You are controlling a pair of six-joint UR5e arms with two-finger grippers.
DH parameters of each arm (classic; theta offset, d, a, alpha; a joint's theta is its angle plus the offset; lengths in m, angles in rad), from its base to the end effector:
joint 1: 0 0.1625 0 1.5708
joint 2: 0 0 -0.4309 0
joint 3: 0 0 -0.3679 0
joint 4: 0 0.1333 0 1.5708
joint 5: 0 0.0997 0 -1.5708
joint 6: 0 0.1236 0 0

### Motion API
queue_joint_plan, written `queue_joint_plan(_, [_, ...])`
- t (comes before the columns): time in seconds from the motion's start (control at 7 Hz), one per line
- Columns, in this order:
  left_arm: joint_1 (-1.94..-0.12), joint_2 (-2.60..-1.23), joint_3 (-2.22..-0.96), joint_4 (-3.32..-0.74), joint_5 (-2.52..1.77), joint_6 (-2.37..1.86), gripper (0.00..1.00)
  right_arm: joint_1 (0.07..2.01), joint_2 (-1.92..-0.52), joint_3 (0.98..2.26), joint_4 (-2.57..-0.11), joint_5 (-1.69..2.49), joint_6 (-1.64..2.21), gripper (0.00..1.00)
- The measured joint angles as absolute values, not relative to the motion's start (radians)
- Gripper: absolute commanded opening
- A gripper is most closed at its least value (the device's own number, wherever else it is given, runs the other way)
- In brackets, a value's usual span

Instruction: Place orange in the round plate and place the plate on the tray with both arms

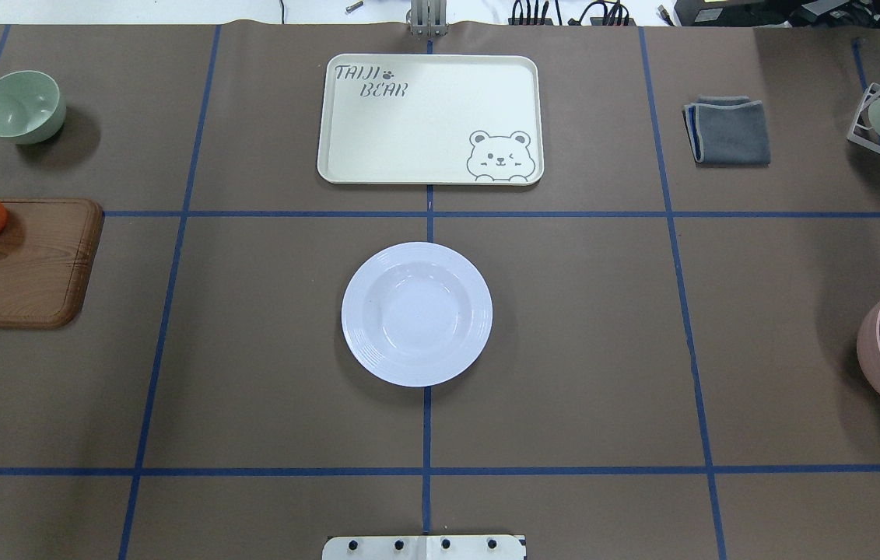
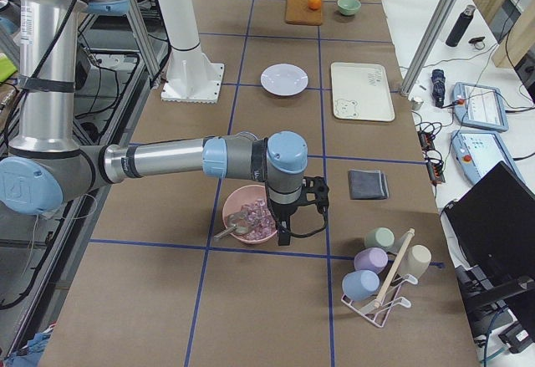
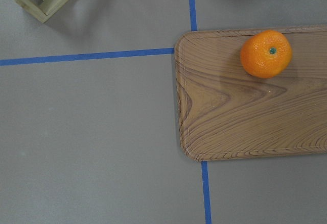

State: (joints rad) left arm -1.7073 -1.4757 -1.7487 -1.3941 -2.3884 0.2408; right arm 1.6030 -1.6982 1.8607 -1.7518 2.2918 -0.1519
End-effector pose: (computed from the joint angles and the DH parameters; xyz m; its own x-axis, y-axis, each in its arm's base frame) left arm -0.0995 -0.4073 0.6545 0.6813 0.0790 -0.7277 -0.0278 0.9962 0.0822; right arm 0.0648 -0.4044 0.6251 0.7466 -0.1152 0.6552 0.0817 0.9933 0.0816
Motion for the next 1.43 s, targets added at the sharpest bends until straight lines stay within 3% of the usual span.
queue_joint_plan(0.71, [-1.707,-1.478,-1.751,-1.515,-2.383,0.240,0.99,1.603,-1.693,1.873,-1.708,2.290,-0.154,1.00])
queue_joint_plan(1.14, [-1.703,-1.540,-1.695,-1.792,-2.391,0.220,0.99,1.604,-1.675,1.769,-1.261,2.313,-0.112,1.00])
queue_joint_plan(1.43, [-1.699,-1.608,-1.623,-1.885,-2.433,0.192,0.99,1.605,-1.693,1.708,-1.117,2.428,-0.026,1.00])
